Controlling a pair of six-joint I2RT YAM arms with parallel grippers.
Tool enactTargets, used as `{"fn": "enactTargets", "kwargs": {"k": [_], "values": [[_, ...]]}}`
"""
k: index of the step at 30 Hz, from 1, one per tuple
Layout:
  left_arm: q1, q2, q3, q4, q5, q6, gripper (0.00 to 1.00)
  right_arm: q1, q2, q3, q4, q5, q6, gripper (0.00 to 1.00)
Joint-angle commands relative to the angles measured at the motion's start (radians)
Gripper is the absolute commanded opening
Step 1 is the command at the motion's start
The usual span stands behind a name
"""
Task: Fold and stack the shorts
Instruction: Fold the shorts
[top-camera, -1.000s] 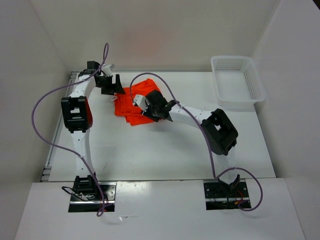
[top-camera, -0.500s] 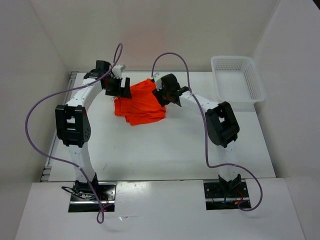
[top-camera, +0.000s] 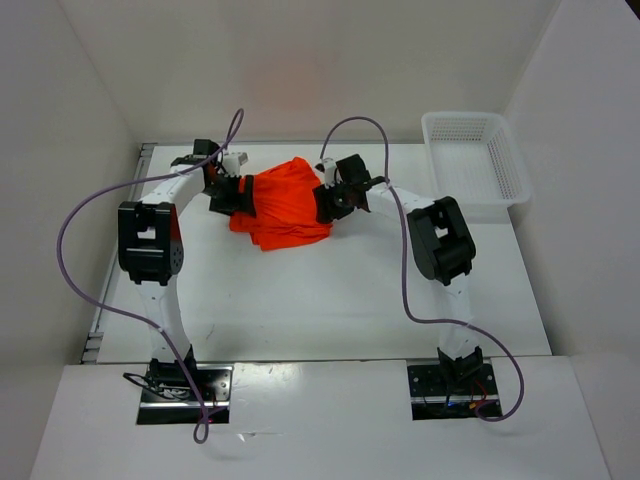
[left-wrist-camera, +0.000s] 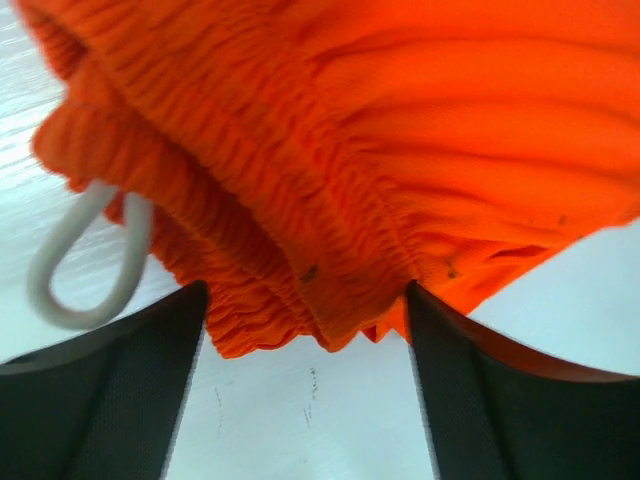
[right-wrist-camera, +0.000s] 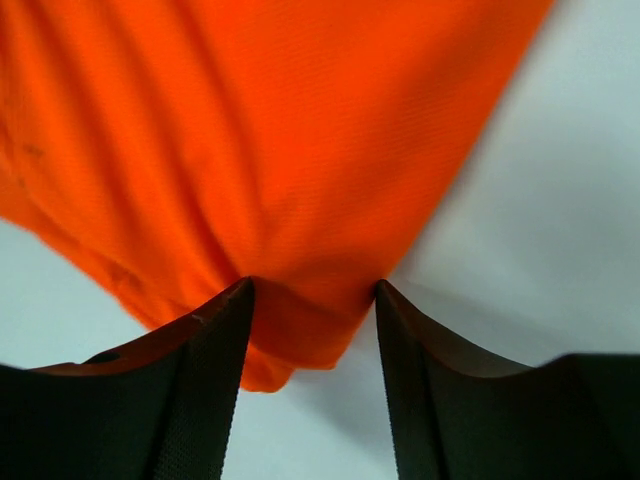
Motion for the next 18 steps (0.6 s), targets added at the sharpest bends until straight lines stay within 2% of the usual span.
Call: {"fn": "enactTargets", "kwargs": {"k": [1,2,3,4,6,7,9,10,13,18], "values": [[-0.009,0.016,-0.016,-0.002,0.095,0.002,0.82,0.004,0.003,-0.054,-0.03,-0.161,0.033,0.57],[-0.009,0.016,-0.016,-0.002,0.095,0.002,0.68,0.004,-0.01,-0.085,-0.039,-0.172,0.024,0.54],[-0.009,0.016,-0.028,-0.011,0.095,0.002,0.39,0.004,-0.022,-0.099,-0.039,-0.182,0.024,0.51],[-0.009,0.016,-0.041,-0.011,0.095,0.002,0.32,0.004,-0.022,-0.128,-0.039,-0.182,0.024,0.43],[-0.009,0.016,-0.041,-0.034,0.095,0.002,0.27,0.004,-0.042,-0.15,-0.048,-0.182,0.013,0.34],[-0.009,0.016,-0.05,-0.043,0.104,0.002,0.22,0.004,-0.042,-0.159,-0.048,-0.182,0.013,0.23],[-0.009,0.016,-0.05,-0.077,0.104,0.002,0.13,0.004,-0.062,-0.174,-0.048,-0.182,-0.001,0.12],[-0.009,0.016,-0.059,-0.089,0.104,0.002,0.06,0.004,-0.062,-0.183,-0.058,-0.182,-0.011,0.02],[-0.009,0.002,-0.093,-0.137,0.081,0.002,0.0,0.004,-0.109,-0.209,-0.114,-0.218,-0.117,0.0],[0.016,-0.084,-0.167,-0.146,0.032,0.002,0.0,0.004,-0.217,-0.332,-0.232,-0.336,-0.267,0.0]]}}
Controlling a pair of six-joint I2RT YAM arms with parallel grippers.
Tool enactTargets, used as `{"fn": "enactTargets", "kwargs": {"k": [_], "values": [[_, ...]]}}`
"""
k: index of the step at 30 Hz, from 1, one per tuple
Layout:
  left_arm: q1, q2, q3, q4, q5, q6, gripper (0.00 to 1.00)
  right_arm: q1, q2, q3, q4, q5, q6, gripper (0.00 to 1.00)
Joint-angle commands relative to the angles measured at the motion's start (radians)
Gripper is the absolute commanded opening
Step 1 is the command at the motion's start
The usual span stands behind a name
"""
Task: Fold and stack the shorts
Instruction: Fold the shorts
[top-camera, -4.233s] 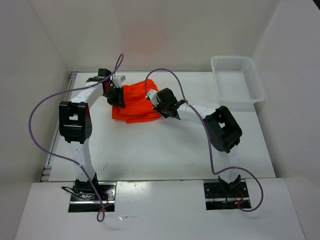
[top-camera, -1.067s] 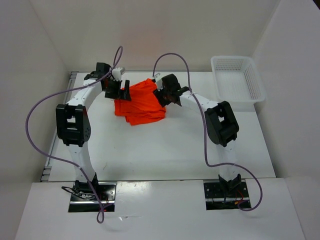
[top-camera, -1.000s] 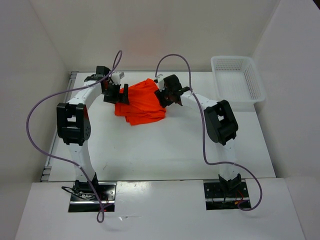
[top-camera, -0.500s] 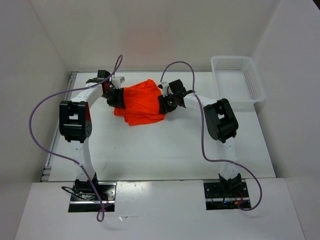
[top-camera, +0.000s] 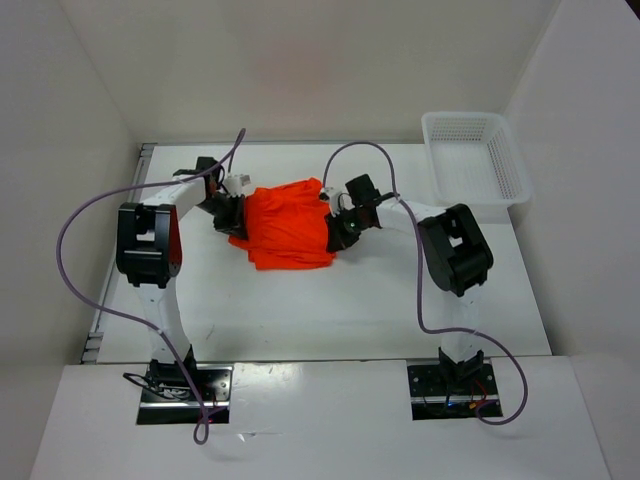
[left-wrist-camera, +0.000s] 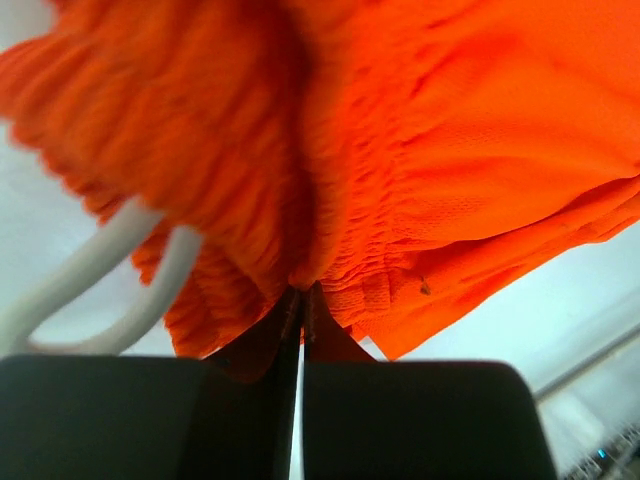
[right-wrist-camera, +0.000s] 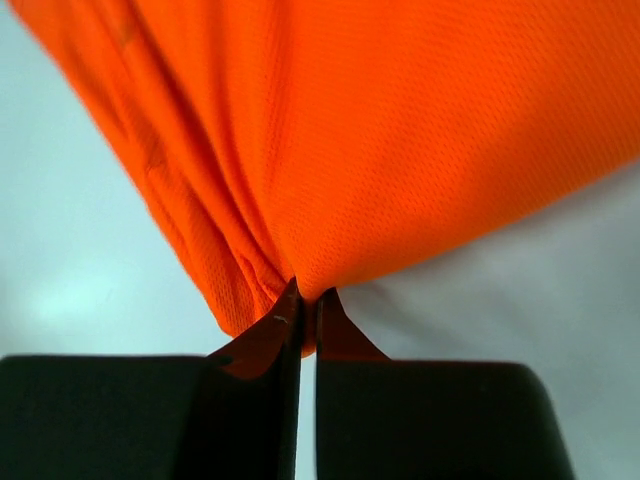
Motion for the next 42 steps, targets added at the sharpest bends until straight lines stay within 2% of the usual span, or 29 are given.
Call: {"fn": "enactTargets", "kwargs": {"k": [1,2,3,4,5,7,9,16,21,24,25,27,30,34,35,36,38,39,42], "values": [[0.014,-0.067,-0.051,-0.07,-0.046,0.008,0.01,0.007,-0.122,-0.12,-0.183,-0.097,-0.143,0.0],[0.014,-0.077,-0.051,-0.07,-0.046,0.008,0.03,0.017,-0.142,-0.139,-0.183,-0.106,-0.143,0.03],[0.003,-0.077,-0.062,-0.07,-0.046,0.008,0.04,0.018,-0.159,-0.151,-0.183,-0.106,-0.143,0.13],[0.003,-0.077,-0.062,-0.07,-0.046,0.008,0.07,0.018,-0.185,-0.151,-0.183,-0.106,-0.143,0.31],[-0.008,-0.077,-0.062,-0.079,-0.046,0.008,0.1,0.018,-0.194,-0.151,-0.183,-0.106,-0.143,0.61],[-0.017,-0.077,-0.036,-0.088,-0.055,0.008,0.15,0.018,-0.207,-0.069,-0.183,-0.057,-0.143,0.66],[-0.017,-0.077,-0.016,-0.101,-0.055,0.008,0.21,0.005,-0.207,0.032,-0.159,0.029,-0.13,0.66],[-0.017,-0.107,-0.016,-0.142,-0.034,0.008,0.46,-0.073,-0.008,0.328,-0.059,0.115,-0.04,0.66],[-0.017,-0.127,-0.057,-0.142,0.011,0.008,0.55,-0.073,0.154,0.494,-0.028,0.14,-0.014,0.63],[-0.017,-0.136,-0.082,-0.142,0.038,0.008,0.59,-0.073,0.193,0.534,-0.028,0.117,-0.054,0.56],[-0.017,-0.136,-0.082,-0.142,0.039,0.008,0.59,-0.073,0.194,0.534,-0.038,0.094,-0.067,0.46],[-0.017,-0.126,-0.082,-0.142,0.039,0.008,0.59,-0.073,0.194,0.559,-0.047,0.068,-0.1,0.37],[-0.017,-0.117,-0.073,-0.142,0.051,0.008,0.59,-0.064,0.194,0.582,-0.074,0.041,-0.152,0.35],[-0.026,-0.087,-0.073,-0.142,0.051,0.008,0.49,-0.055,0.183,0.594,-0.113,0.041,-0.208,0.41],[-0.026,-0.087,-0.073,-0.142,0.06,0.008,0.44,-0.042,0.183,0.594,-0.113,0.041,-0.228,0.41],[-0.026,-0.087,-0.073,-0.142,0.06,0.008,0.34,-0.042,0.183,0.594,-0.126,0.041,-0.256,0.44],[-0.026,-0.087,-0.073,-0.142,0.06,0.008,0.24,-0.021,0.183,0.594,-0.136,0.051,-0.267,0.46],[-0.026,-0.087,-0.073,-0.142,0.069,0.008,0.16,-0.021,0.183,0.594,-0.136,0.051,-0.267,0.47],[-0.026,-0.087,-0.083,-0.142,0.069,0.008,0.08,-0.01,0.183,0.594,-0.145,0.063,-0.29,0.48]]}}
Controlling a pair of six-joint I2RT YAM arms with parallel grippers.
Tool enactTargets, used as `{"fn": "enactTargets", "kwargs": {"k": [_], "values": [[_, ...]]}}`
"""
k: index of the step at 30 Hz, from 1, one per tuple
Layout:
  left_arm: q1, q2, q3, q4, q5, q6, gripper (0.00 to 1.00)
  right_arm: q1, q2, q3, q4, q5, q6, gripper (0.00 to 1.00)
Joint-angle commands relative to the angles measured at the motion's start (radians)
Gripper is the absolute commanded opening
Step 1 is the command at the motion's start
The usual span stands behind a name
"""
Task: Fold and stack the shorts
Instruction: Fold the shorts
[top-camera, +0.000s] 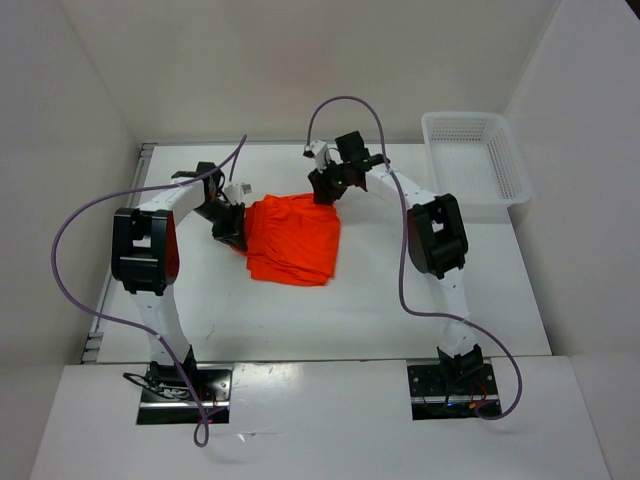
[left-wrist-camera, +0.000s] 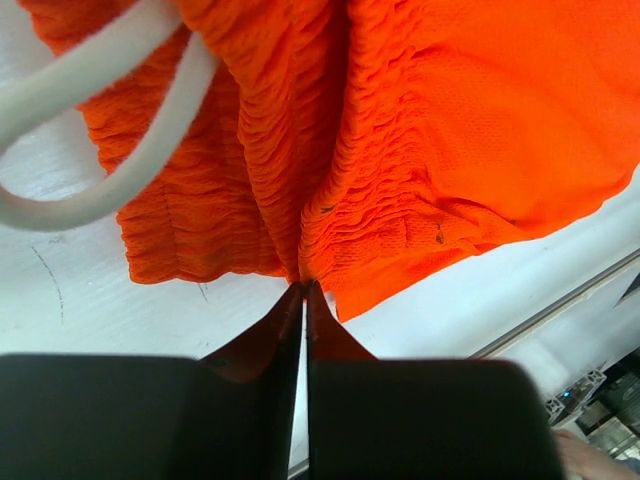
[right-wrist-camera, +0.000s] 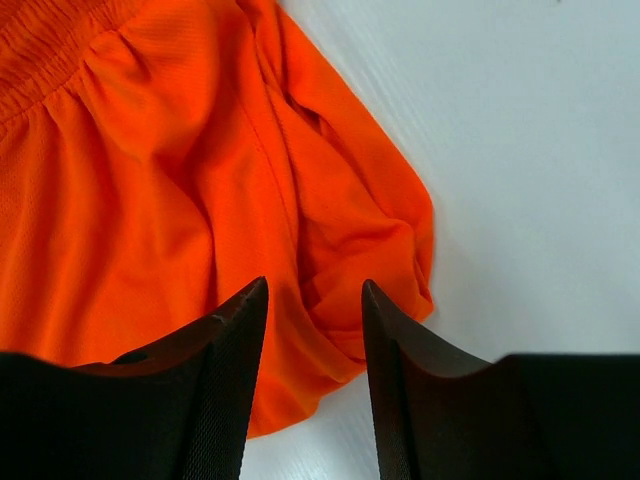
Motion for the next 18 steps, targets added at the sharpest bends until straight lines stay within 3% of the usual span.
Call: {"fn": "enactTargets", "kwargs": {"k": [1,9,18], "values": [[-0.005,0.002,-0.006,-0.012,0.041,0.003,0.03,0.028,-0.031,0.038,-0.009,0.007,-0.04,0.48],[-0.005,-0.018,-0.024,-0.021,0.032,0.003,0.0,0.028,0.028,0.018,0.043,0.122,0.004,0.5],[-0.005,-0.036,-0.024,-0.03,0.021,0.003,0.0,0.028,0.049,0.007,0.02,0.115,-0.03,0.5]]}}
